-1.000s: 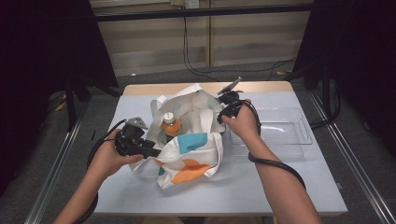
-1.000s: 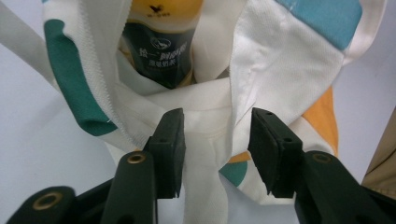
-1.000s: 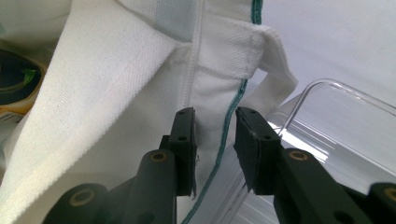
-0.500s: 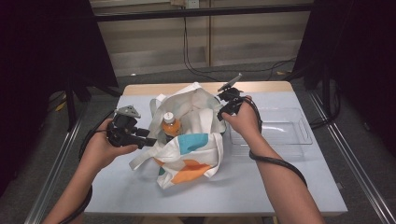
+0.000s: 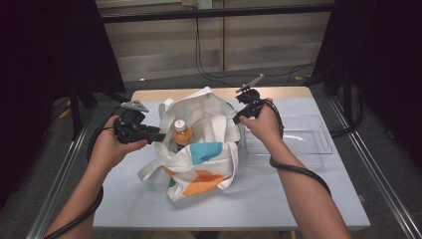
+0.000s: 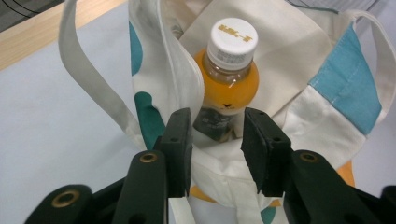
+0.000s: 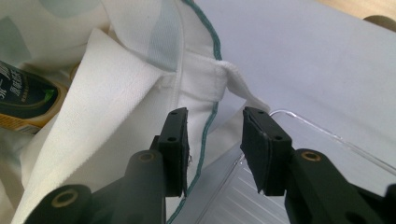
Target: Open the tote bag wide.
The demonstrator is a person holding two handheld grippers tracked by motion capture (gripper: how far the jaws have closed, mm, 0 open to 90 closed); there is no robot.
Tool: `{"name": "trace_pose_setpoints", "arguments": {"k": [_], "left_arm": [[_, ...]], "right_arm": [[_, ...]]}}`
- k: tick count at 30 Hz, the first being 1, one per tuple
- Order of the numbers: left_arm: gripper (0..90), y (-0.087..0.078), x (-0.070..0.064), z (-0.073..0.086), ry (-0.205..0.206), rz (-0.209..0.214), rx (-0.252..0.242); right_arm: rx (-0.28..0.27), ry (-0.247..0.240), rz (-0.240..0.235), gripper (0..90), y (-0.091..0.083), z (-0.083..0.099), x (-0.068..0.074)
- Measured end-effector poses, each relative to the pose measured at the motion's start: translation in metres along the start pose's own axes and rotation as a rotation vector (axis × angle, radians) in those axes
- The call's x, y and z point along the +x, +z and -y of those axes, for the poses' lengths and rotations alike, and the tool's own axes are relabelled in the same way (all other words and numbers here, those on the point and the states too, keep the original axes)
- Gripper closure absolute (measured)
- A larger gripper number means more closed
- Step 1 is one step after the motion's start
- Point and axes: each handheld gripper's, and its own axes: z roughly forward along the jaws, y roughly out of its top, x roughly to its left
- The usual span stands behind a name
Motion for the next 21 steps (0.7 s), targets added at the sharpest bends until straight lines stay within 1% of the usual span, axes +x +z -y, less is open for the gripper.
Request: {"name": "trace_pose_setpoints", "arguments": {"k": [1,2,3,5,6,7,9,10,11,13,14,16,18,19,20,21], "left_arm": [[64.8,0.0,0.001,-0.001,-0.001,-0.005,-0.004],[65.6,0.001,0.001,-0.002,-0.012,-0.005,-0.006],[65.7,0.0,0.003,-0.002,-0.007,-0.002,-0.003],[66.3,0.001,0.004,-0.004,-0.015,-0.02,-0.014],[66.4,0.0,0.005,-0.005,-0.012,-0.024,-0.009],[66.4,0.001,0.005,-0.006,-0.022,-0.025,-0.019],[66.2,0.001,0.006,-0.008,-0.012,-0.027,-0.002],[66.2,0.002,0.005,-0.009,-0.02,-0.029,-0.011],[66.1,0.001,0.005,-0.01,-0.007,-0.032,0.002],[65.8,0.001,0.003,-0.011,-0.016,-0.033,-0.004],[65.8,0.001,0.004,-0.011,-0.015,-0.028,0.0],[65.4,0.0,0.004,-0.011,-0.008,-0.033,0.006],[65.2,-0.001,0.004,-0.01,-0.018,-0.032,0.001],[65.2,-0.002,0.004,-0.011,-0.007,-0.032,0.018],[65.2,-0.003,0.004,-0.01,-0.002,-0.036,0.018],[65.2,-0.003,0.003,-0.01,-0.02,-0.032,0.008]], "right_arm": [[-0.002,0.0,0.0,61.9,-0.001,-0.001,0.0],[-0.005,-0.003,-0.002,62.1,-0.001,-0.001,0.0],[-0.006,-0.003,-0.005,62.2,-0.001,-0.002,0.0],[-0.011,-0.009,-0.009,62.4,-0.001,-0.003,0.001],[-0.013,-0.01,-0.008,62.4,-0.001,-0.004,0.002],[-0.017,-0.012,-0.01,62.4,-0.001,-0.004,0.002],[-0.012,-0.013,-0.008,62.3,0.0,-0.005,0.003],[-0.012,-0.013,-0.008,62.3,0.0,-0.005,0.003],[-0.012,-0.012,-0.007,62.3,0.001,-0.005,0.003],[-0.009,-0.013,-0.01,62.3,0.001,-0.005,0.002],[-0.009,-0.013,-0.01,62.3,0.001,-0.005,0.002],[-0.007,-0.011,-0.01,62.3,0.0,-0.005,0.001],[-0.006,-0.01,-0.007,62.2,0.0,-0.004,0.001],[-0.007,-0.012,-0.008,62.2,-0.001,-0.004,0.001],[-0.007,-0.012,-0.008,62.2,-0.001,-0.004,0.001],[-0.009,-0.01,-0.006,62.2,-0.001,-0.004,0.001]]}}
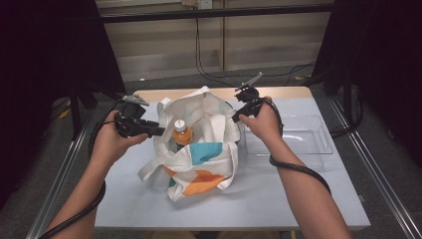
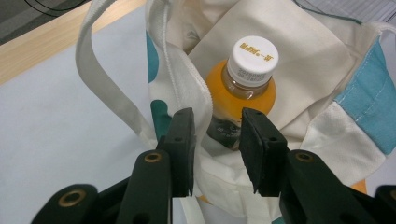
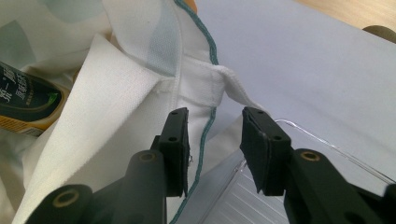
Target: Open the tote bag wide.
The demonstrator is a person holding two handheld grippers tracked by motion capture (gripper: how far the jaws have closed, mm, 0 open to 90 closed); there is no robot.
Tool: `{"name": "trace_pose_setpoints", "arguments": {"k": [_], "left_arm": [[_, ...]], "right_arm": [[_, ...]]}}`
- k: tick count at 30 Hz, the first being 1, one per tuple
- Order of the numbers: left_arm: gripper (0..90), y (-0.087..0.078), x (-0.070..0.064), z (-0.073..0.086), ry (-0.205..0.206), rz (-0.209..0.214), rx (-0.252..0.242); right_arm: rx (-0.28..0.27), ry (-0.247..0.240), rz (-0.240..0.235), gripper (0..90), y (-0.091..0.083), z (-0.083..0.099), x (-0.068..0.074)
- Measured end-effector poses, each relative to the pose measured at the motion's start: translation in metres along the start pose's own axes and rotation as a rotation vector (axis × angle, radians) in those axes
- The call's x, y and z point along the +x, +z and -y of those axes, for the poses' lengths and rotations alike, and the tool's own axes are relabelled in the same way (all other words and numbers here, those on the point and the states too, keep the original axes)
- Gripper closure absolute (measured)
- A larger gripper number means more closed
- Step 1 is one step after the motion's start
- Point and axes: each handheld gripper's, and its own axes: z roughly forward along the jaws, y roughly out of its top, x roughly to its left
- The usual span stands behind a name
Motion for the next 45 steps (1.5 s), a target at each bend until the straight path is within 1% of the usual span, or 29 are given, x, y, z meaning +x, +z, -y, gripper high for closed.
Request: {"name": "trace_pose_setpoints", "arguments": {"k": [5,6,7,8,10,11,13,15,16,17,18,19,20,22,23,24,25,26,27,28,31,33,34,35,37,39,40,42,45], "left_arm": [[65.1,-0.004,0.002,-0.001,-0.002,-0.023,0.0],[65.1,-0.004,0.002,-0.001,-0.011,-0.028,-0.005],[65.1,-0.004,0.002,-0.001,-0.016,-0.033,-0.001],[65.0,-0.003,0.004,-0.001,-0.012,-0.027,0.008],[64.8,0.0,0.005,-0.001,-0.032,-0.017,-0.001],[64.8,0.0,0.006,-0.002,-0.022,-0.012,0.007],[64.9,0.002,0.005,-0.003,-0.036,-0.011,-0.004],[65.7,0.003,0.006,-0.005,-0.018,-0.018,0.006],[66.5,0.004,0.005,-0.006,-0.035,-0.022,-0.01],[67.9,0.004,0.007,-0.007,-0.026,-0.02,-0.002],[69.4,0.004,0.008,-0.008,-0.038,-0.02,-0.01],[70.9,0.005,0.009,-0.009,-0.036,-0.024,-0.006],[72.3,0.006,0.01,-0.009,-0.051,-0.019,-0.002],[76.9,0.008,0.011,-0.01,-0.05,-0.021,-0.004],[76.9,0.008,0.012,-0.011,-0.057,-0.02,-0.006],[80.4,0.009,0.012,-0.011,-0.074,-0.011,-0.01],[80.4,0.01,0.013,-0.011,-0.078,-0.016,-0.015],[81.0,0.01,0.015,-0.012,-0.063,-0.009,0.001],[81.5,0.011,0.016,-0.012,-0.067,-0.011,0.001],[81.7,0.012,0.015,-0.012,-0.088,-0.012,-0.013],[81.8,0.012,0.018,-0.011,-0.084,-0.006,-0.001],[81.9,0.013,0.018,-0.011,-0.097,-0.016,-0.011],[81.9,0.012,0.02,-0.01,-0.079,-0.008,0.0],[81.9,0.012,0.02,-0.01,-0.096,-0.011,-0.006],[81.9,0.013,0.02,-0.01,-0.098,-0.013,-0.011],[82.0,0.013,0.021,-0.009,-0.1,-0.018,-0.013],[82.1,0.013,0.022,-0.009,-0.086,-0.014,-0.001],[82.5,0.015,0.022,-0.007,-0.101,-0.017,-0.006],[83.4,0.017,0.024,-0.004,-0.09,-0.015,0.01]], "right_arm": [[0.005,-0.005,-0.004,62.1,-0.001,0.001,0.0],[0.009,0.006,-0.004,62.2,-0.001,0.001,0.001],[0.005,-0.001,-0.006,62.1,-0.001,0.001,0.001],[-0.003,0.0,-0.012,62.1,-0.001,0.001,0.002],[-0.002,-0.003,-0.014,62.1,-0.001,0.001,0.002],[-0.005,0.0,-0.014,62.3,0.0,0.0,0.002],[-0.003,0.001,-0.016,62.3,0.0,0.0,0.002],[-0.009,-0.001,-0.018,62.3,0.0,-0.001,0.002],[-0.01,-0.007,-0.019,62.4,0.0,-0.002,0.001],[-0.014,0.0,-0.023,62.4,0.0,-0.002,0.001],[-0.015,0.005,-0.027,62.4,0.001,-0.003,0.001],[-0.013,0.007,-0.031,62.4,0.001,-0.003,0.0],[-0.015,0.002,-0.033,62.4,0.002,-0.003,0.0],[-0.019,0.01,-0.035,62.8,0.003,-0.005,-0.001],[-0.019,0.01,-0.035,62.8,0.003,-0.005,-0.001],[-0.018,0.006,-0.038,63.3,0.004,-0.006,-0.002],[-0.018,0.006,-0.038,63.3,0.004,-0.006,-0.002],[-0.015,0.006,-0.037,63.4,0.004,-0.006,-0.002],[-0.014,0.004,-0.039,63.5,0.005,-0.007,-0.002],[-0.013,-0.001,-0.044,63.7,0.005,-0.007,-0.002],[-0.015,0.001,-0.042,63.3,0.005,-0.008,-0.001],[-0.017,-0.007,-0.039,63.3,0.006,-0.009,-0.001],[-0.019,-0.005,-0.036,63.3,0.006,-0.009,-0.001],[-0.021,-0.008,-0.04,63.3,0.006,-0.01,-0.002],[-0.027,-0.003,-0.039,63.5,0.006,-0.012,-0.001],[-0.026,-0.006,-0.032,64.2,0.006,-0.014,0.001],[-0.027,-0.011,-0.031,65.6,0.007,-0.014,0.001],[-0.024,-0.01,-0.033,70.8,0.009,-0.015,0.001],[-0.012,-0.014,-0.033,74.3,0.013,-0.014,0.003]]}}
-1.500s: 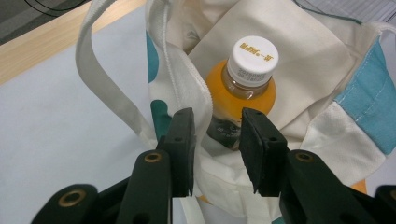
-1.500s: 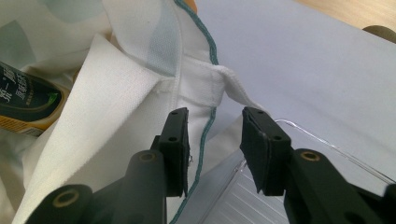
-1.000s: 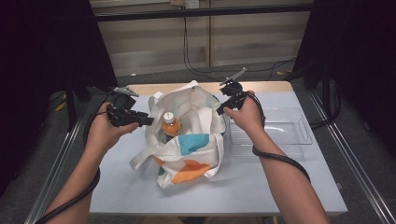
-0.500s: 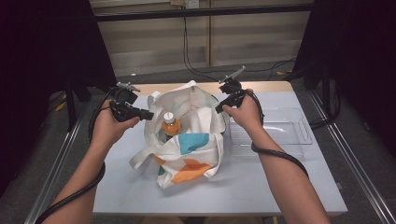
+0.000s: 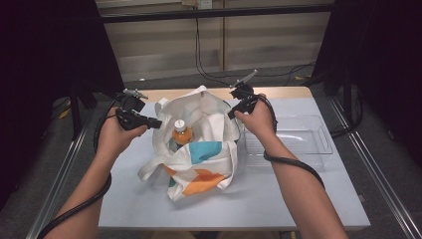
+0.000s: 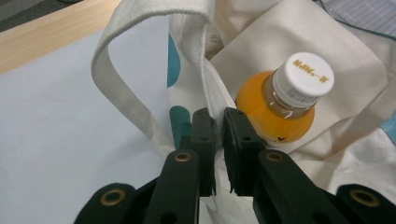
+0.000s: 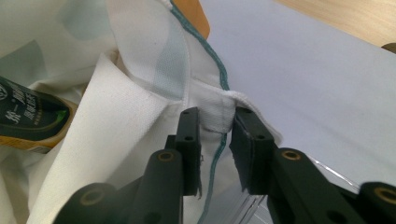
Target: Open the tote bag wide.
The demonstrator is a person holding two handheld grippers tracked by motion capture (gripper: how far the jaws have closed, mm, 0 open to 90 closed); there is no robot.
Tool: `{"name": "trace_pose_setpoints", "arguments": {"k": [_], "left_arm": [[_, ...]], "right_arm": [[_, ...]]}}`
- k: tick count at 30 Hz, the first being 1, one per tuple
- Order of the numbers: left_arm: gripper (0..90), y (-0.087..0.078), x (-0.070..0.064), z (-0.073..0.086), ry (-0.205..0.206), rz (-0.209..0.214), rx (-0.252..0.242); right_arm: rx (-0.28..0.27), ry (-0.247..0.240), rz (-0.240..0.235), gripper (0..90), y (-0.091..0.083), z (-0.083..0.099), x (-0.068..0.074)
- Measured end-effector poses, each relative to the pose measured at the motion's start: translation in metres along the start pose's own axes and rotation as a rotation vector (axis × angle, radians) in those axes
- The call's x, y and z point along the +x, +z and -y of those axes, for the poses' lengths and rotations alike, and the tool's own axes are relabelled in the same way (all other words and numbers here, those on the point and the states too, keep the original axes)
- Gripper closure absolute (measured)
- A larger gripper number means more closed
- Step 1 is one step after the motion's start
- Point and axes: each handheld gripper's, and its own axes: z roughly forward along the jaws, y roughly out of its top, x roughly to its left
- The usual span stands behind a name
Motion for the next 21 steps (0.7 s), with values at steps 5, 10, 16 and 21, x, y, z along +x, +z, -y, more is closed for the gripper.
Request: {"name": "trace_pose_setpoints", "arguments": {"k": [5,10,16,21], "left_arm": [[85.4,0.006,0.008,0.009,-0.027,0.008,0.019],[86.8,0.012,0.017,0.017,-0.062,0.0,0.022],[87.9,0.023,0.022,0.025,-0.074,0.013,0.044],[88.2,0.028,0.023,0.028,-0.072,0.012,0.04]], "right_arm": [[0.022,-0.01,0.011,75.2,0.008,0.003,0.002],[0.027,-0.007,0.008,75.5,0.015,0.006,0.0],[0.032,-0.018,0.006,75.4,0.021,0.008,0.002],[0.045,-0.03,0.014,75.6,0.026,0.01,0.007]]}}
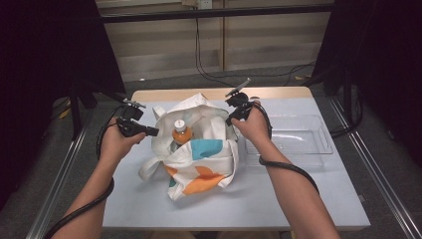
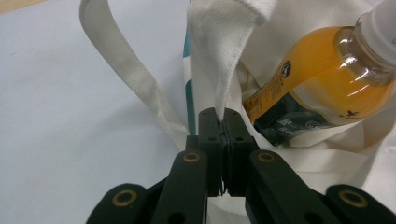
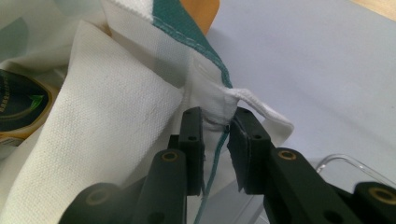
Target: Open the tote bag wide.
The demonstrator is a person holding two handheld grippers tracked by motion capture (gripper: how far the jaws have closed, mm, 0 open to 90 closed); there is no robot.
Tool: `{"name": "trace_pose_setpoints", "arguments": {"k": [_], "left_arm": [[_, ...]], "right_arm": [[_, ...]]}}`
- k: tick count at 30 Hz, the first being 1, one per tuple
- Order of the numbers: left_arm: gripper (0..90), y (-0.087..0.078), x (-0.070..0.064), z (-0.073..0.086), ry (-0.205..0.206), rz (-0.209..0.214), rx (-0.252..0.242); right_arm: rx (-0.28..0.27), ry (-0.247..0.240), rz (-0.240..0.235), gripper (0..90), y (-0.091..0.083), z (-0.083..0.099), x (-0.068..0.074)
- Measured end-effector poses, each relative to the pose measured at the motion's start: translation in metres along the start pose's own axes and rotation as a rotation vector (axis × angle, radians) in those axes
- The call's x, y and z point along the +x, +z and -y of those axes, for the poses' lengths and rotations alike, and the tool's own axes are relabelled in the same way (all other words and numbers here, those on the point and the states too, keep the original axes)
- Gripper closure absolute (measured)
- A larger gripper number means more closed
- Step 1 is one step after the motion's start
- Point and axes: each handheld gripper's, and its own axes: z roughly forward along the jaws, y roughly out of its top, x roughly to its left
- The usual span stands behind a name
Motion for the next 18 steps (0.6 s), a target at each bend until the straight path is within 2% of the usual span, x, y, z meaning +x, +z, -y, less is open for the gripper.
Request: {"name": "trace_pose_setpoints", "arguments": {"k": [2,7,8,13,18], "left_arm": [[88.2,0.002,-0.002,0.001,-0.013,0.004,-0.004],[88.2,0.0,-0.002,0.001,-0.002,0.004,-0.008],[88.2,0.0,-0.003,0.001,-0.013,-0.003,-0.023],[88.2,-0.001,-0.004,0.0,0.003,-0.009,-0.019],[88.3,-0.003,-0.006,-0.002,0.005,-0.006,-0.02]], "right_arm": [[0.002,-0.012,-0.001,75.5,0.003,0.0,0.002],[-0.001,-0.017,0.008,74.4,0.003,-0.001,0.006],[-0.001,-0.017,0.008,74.4,0.003,-0.001,0.006],[-0.024,0.004,-0.005,69.4,-0.006,-0.001,0.002],[-0.043,-0.017,0.017,64.0,-0.018,-0.004,0.004]]}}
